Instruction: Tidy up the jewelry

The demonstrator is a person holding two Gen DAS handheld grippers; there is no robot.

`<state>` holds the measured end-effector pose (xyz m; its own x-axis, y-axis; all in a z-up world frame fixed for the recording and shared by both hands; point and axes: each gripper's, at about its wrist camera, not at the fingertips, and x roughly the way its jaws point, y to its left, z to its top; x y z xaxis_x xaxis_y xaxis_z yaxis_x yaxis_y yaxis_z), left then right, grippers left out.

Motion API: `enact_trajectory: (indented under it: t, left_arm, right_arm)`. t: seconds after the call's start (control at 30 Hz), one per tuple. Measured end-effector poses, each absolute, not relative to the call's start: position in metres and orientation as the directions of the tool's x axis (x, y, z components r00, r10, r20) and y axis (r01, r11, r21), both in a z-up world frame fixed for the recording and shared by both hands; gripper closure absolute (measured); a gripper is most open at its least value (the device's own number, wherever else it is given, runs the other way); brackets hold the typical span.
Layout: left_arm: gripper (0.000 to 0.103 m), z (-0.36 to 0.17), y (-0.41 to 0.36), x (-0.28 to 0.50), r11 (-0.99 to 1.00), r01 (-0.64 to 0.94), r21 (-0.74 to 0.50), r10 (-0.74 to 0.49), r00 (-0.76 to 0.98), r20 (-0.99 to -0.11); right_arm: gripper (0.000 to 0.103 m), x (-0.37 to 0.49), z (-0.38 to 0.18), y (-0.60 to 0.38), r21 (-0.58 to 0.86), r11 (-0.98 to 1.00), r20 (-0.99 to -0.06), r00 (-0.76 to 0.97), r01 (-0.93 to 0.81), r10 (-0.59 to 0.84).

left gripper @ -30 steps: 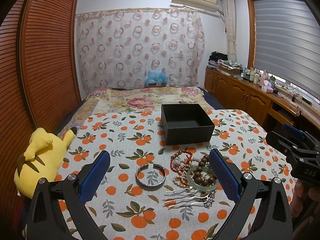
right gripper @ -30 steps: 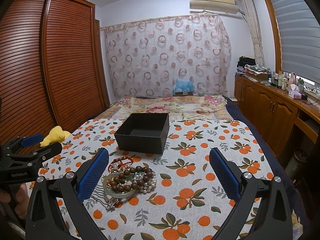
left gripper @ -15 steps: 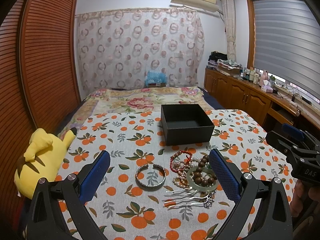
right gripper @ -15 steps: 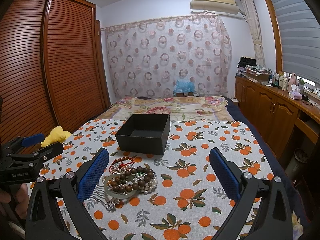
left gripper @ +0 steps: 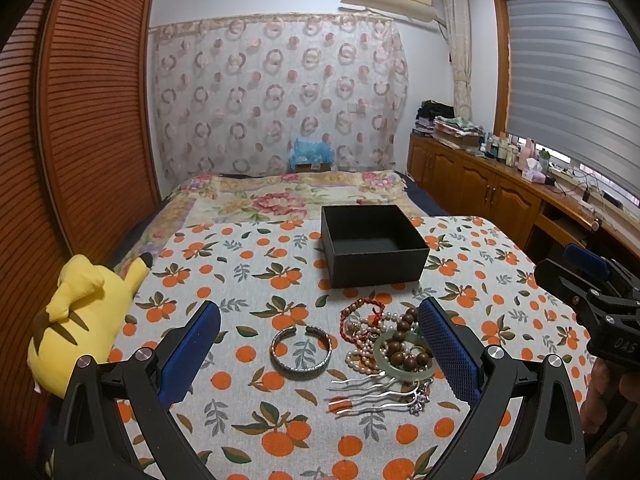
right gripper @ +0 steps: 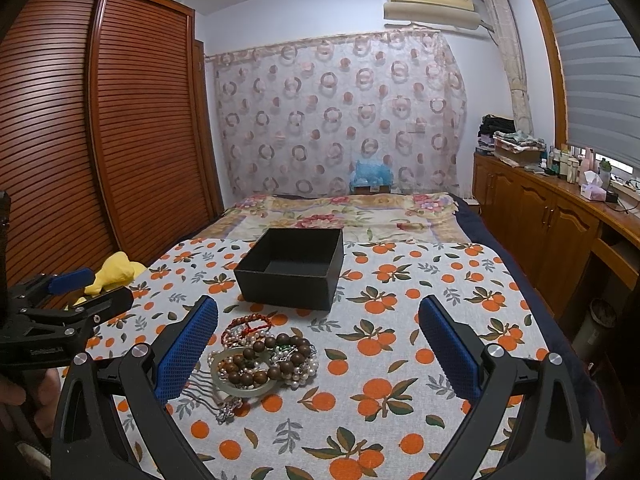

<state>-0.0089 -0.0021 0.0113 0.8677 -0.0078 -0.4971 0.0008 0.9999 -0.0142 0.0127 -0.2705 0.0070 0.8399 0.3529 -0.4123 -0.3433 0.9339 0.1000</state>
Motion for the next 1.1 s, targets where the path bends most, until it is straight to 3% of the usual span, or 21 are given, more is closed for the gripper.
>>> enact_trajectory:
  t: [0.63, 0.97, 1.1]
  left_arm:
    - [0.007, -0.026, 0.019, 0.005, 0.999, 0.02, -0.048, -0.044, 0.812, -0.582]
    - [0.008, -0.046, 0.038, 0.015, 0.996, 0.049, -0.077, -0.087, 0.769, -0.634]
    - [0.008, -0.056, 0.042, 0.021, 0.993, 0.059, -0.1, -0.111, 0.741, -0.663]
  right_arm:
    - [0.003, 0.018, -0.006, -0.268, 0.099, 0.9, -0.436, 0.795, -0.424, 0.422]
    - [0.033, 0.039, -0.037, -0.247, 0.089, 0.853, -0.559, 0.683, -0.514, 0.47]
    - [0.04, 0.059, -0.054, -0.238, 0.118, 0.835, -0.631, 0.609, -0.538, 0.481]
